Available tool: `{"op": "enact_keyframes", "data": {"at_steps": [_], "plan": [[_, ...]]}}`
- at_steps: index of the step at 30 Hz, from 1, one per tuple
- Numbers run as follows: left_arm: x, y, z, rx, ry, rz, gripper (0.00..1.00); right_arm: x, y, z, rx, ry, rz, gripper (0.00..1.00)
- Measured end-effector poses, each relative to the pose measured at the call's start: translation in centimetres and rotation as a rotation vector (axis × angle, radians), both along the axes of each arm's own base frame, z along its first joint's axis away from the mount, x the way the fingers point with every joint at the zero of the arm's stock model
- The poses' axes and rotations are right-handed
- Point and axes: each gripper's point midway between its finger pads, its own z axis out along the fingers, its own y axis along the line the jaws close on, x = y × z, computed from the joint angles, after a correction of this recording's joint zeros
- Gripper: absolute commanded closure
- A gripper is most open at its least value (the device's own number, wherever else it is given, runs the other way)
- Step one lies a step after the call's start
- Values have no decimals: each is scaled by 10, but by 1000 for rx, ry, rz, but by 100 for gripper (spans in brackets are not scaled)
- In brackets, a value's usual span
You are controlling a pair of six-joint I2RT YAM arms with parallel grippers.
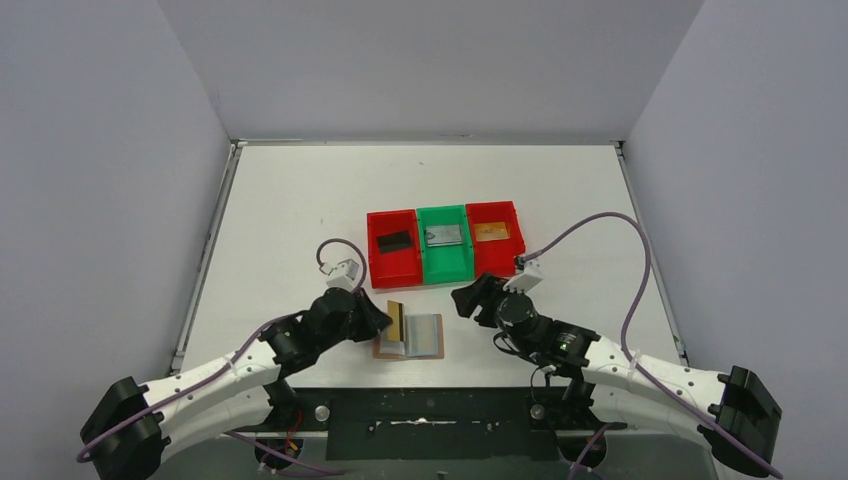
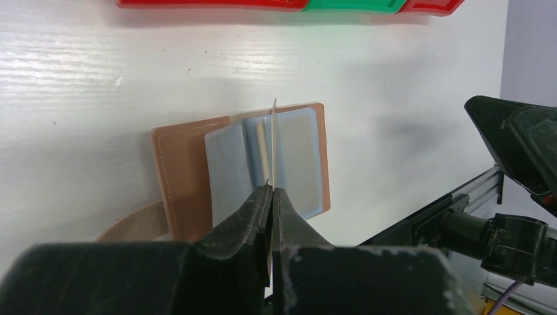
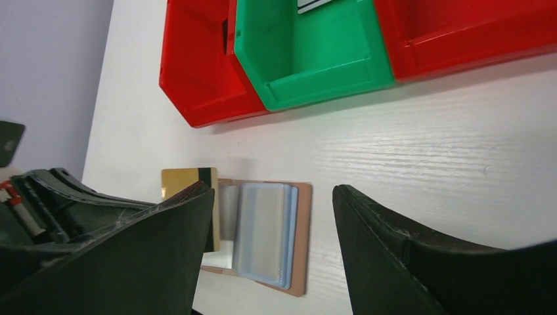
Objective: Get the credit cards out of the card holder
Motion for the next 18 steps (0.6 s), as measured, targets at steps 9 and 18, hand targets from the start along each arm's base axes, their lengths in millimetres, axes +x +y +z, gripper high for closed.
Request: {"op": "enact_keyframes", "data": {"at_steps": [9,18], "plan": [[10,-3,36,-9,-96,-16,100,9,-10,-11,-79,-35,62,22],[24,-14,69,-208,-189,-14,100,33,-2,14,143,-74,201,23]]}}
